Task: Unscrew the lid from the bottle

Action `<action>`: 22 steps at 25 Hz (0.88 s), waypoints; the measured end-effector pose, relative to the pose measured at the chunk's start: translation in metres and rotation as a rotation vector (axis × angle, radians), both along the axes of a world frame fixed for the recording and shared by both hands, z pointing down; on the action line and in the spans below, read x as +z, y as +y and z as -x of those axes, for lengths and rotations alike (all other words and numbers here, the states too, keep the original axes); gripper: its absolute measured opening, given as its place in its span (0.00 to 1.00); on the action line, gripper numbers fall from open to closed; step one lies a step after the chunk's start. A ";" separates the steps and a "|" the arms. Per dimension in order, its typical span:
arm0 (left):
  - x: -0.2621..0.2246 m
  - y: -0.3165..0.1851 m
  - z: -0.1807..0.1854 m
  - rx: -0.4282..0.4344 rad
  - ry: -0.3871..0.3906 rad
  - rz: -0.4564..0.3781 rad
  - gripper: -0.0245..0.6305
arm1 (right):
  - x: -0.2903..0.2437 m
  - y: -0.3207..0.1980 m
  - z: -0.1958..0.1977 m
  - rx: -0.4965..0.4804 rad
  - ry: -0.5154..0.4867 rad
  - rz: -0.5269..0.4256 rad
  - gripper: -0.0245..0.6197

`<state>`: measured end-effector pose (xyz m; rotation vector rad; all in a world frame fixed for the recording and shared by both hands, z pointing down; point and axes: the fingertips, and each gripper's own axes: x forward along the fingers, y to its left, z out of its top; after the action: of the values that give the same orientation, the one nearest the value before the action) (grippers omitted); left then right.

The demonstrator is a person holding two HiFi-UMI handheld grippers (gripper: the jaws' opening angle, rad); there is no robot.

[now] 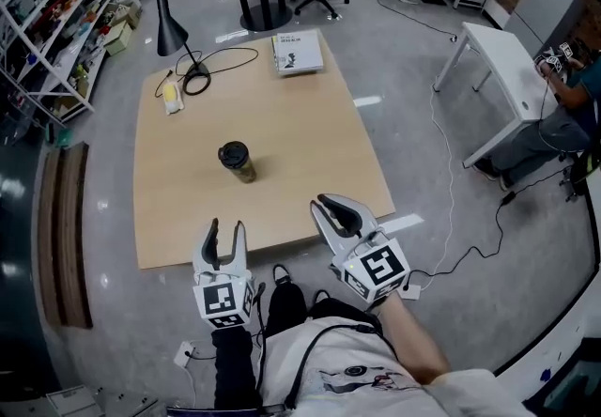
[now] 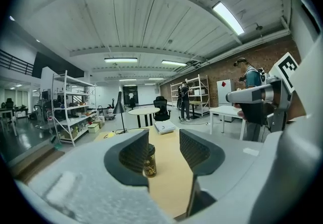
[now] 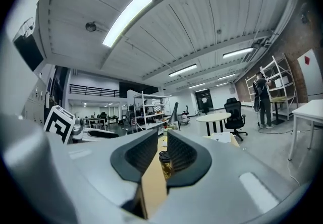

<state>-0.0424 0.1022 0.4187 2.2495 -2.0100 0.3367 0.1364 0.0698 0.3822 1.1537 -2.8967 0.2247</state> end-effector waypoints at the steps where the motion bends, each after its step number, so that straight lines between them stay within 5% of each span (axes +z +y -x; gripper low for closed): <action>1: 0.003 -0.004 0.003 0.007 0.001 0.005 0.35 | 0.001 -0.005 0.005 -0.010 0.001 -0.002 0.14; 7: 0.037 -0.042 0.028 0.049 0.031 0.053 0.42 | 0.011 -0.043 0.027 -0.011 0.030 0.008 0.15; 22: 0.200 -0.144 0.080 0.294 -0.020 0.382 0.96 | 0.038 -0.171 0.104 0.015 0.077 0.089 0.24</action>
<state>-0.1221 -0.0416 0.6190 2.2854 -1.4610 0.7047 0.0324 -0.1011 0.4205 1.1439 -2.7823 0.2995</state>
